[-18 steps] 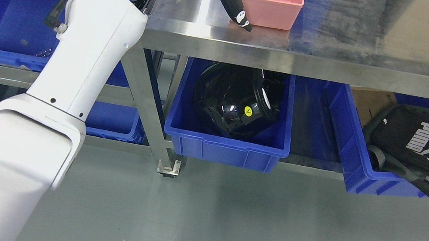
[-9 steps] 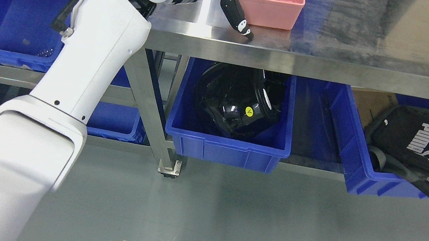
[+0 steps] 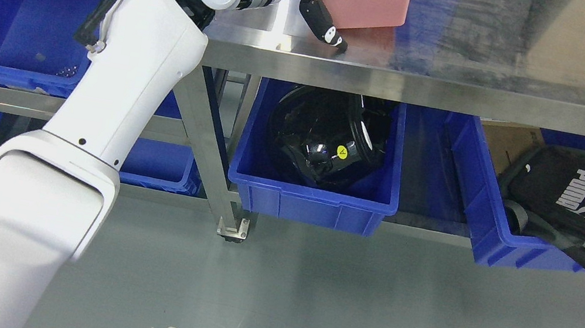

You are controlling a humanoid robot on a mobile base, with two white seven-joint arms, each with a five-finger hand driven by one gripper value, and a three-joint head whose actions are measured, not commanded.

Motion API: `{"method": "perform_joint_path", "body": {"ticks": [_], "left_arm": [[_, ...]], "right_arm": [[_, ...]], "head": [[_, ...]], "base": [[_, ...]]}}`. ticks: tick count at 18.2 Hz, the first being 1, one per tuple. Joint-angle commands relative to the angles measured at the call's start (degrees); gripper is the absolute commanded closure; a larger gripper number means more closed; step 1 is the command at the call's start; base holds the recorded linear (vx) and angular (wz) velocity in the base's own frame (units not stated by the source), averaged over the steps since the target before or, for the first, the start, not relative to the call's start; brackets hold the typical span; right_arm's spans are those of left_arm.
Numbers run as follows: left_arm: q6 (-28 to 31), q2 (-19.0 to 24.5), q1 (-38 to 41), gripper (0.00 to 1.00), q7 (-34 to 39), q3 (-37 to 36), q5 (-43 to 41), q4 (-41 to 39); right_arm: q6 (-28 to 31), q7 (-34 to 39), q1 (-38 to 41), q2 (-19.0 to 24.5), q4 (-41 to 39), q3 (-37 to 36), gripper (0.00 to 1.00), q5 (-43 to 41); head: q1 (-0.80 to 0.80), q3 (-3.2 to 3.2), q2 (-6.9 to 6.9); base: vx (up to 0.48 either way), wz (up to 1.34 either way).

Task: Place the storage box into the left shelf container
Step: 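Lift the pink box off the shelf top with the left hand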

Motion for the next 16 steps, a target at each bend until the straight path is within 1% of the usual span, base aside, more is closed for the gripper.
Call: {"method": "perform_joint_path", "body": {"ticks": [1, 2, 4, 8, 10, 13, 16], "left_arm": [[-0.6, 1.0, -0.1, 0.66, 1.6, 2.9, -0.5, 1.2], [-0.7, 1.0, -0.1, 0.71, 1.6, 3.5, -0.4, 1.2], [-0.9, 1.0, -0.1, 0.78, 2.3, 4.8, -0.3, 1.2], [-4.4, 1.0, -0.1, 0.94, 3.8, 8.8, -0.3, 0.8], [-4.7, 1.0, -0.5, 0.96, 3.9, 10.8, -0.1, 0.2], [-8.0, 1.0, -1.1, 0.98, 3.9, 14.7, -0.2, -0.3], [-9.8, 1.0, -2.0, 0.98, 3.7, 17.8, -0.1, -1.9]], "right_arm": [[0.0, 0.0, -1.1, -1.0, -1.0, 0.0, 0.01, 0.0], [0.0, 0.0, -1.1, -1.0, -1.0, 0.0, 0.01, 0.0], [0.0, 0.0, -1.1, -1.0, -1.0, 0.0, 0.01, 0.0], [0.0, 0.0, -1.1, -1.0, -1.0, 0.0, 0.01, 0.0], [0.0, 0.0, -1.1, -1.0, -1.0, 0.0, 0.01, 0.0], [0.0, 0.0, -1.1, -1.0, -1.0, 0.0, 0.01, 0.0], [0.0, 0.0, -1.1, -1.0, -1.0, 0.0, 0.01, 0.0]], "head": [[0.00, 0.00, 0.00], [0.00, 0.00, 0.00], [0.00, 0.00, 0.00], [0.00, 0.00, 0.00], [0.00, 0.00, 0.00], [0.00, 0.00, 0.00], [0.00, 0.00, 0.00]], "base": [[0.000, 0.00], [0.000, 0.00], [0.000, 0.00], [0.008, -0.02], [0.000, 0.00], [0.000, 0.00], [0.000, 0.00]]}}
